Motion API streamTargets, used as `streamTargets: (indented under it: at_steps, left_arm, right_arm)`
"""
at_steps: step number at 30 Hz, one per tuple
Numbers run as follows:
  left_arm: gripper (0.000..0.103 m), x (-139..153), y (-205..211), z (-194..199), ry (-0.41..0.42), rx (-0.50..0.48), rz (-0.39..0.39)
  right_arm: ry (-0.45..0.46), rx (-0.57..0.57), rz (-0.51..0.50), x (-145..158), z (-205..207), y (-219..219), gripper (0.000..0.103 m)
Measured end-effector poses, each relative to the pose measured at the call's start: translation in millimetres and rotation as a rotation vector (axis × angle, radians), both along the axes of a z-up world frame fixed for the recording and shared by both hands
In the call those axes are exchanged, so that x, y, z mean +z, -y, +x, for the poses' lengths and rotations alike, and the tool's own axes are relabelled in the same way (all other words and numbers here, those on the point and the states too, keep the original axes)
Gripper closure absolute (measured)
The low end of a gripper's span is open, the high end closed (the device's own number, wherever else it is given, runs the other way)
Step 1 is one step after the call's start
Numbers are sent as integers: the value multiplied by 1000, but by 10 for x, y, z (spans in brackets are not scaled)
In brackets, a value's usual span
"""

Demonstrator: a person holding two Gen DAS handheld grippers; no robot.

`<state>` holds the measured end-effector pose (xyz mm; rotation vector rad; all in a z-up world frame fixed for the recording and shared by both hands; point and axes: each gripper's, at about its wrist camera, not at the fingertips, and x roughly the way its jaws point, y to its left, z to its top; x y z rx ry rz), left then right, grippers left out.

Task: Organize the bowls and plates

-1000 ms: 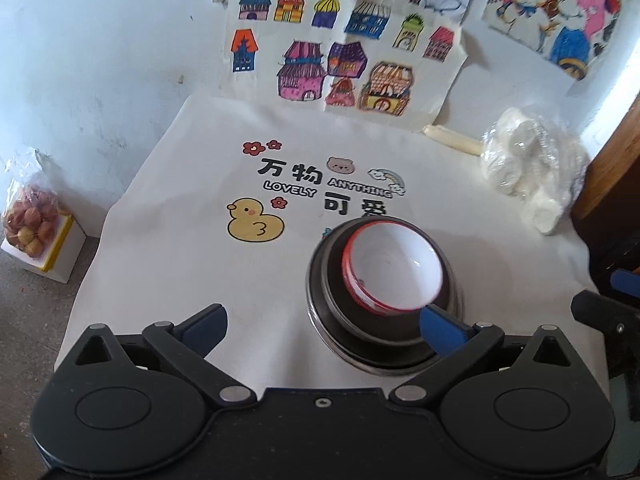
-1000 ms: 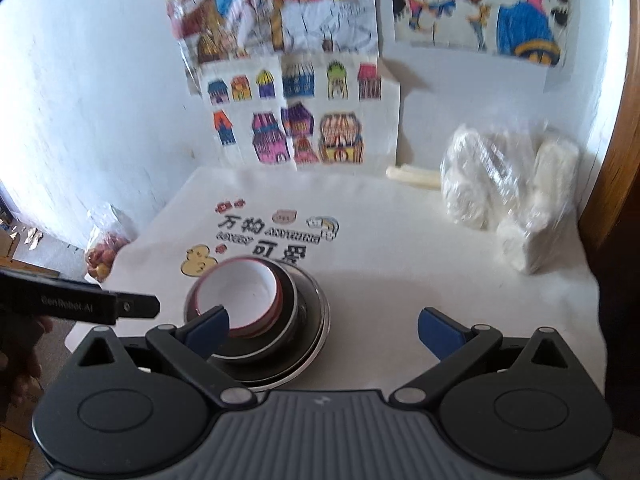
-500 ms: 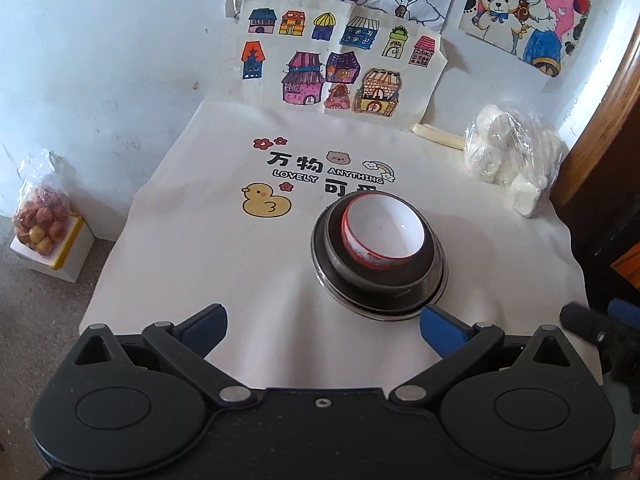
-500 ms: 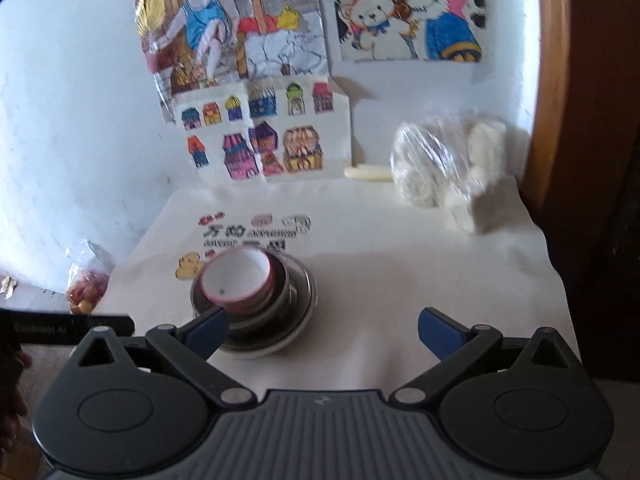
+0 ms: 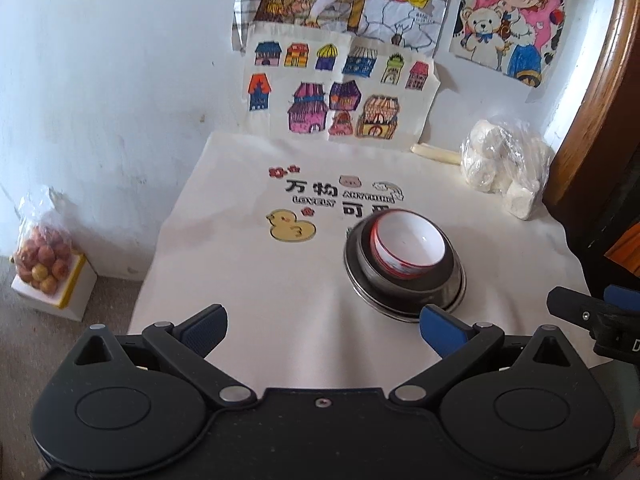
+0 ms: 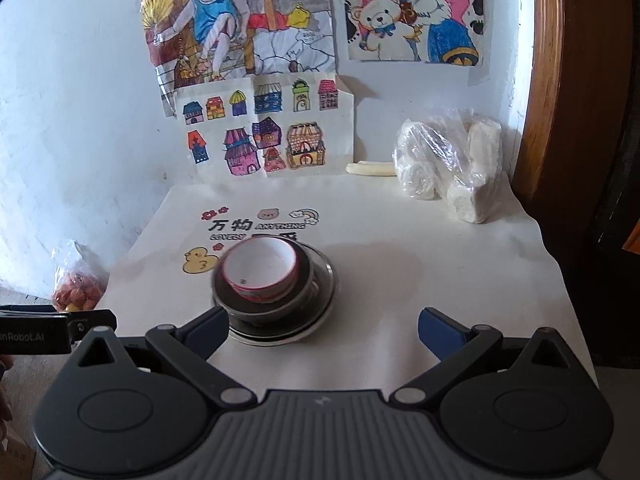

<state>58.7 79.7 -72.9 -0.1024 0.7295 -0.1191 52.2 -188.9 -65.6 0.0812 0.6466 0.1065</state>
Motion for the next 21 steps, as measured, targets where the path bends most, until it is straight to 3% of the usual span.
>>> streamTargets:
  at_steps: [11, 21]
  left_arm:
    - [1, 7, -242, -84, 34, -77, 6]
    - [1, -24, -268, -161, 29, -113, 6]
  right_arm:
    - [20, -32, -20, 59, -187, -420, 0]
    - [-10, -67, -15, 14, -362, -490, 0]
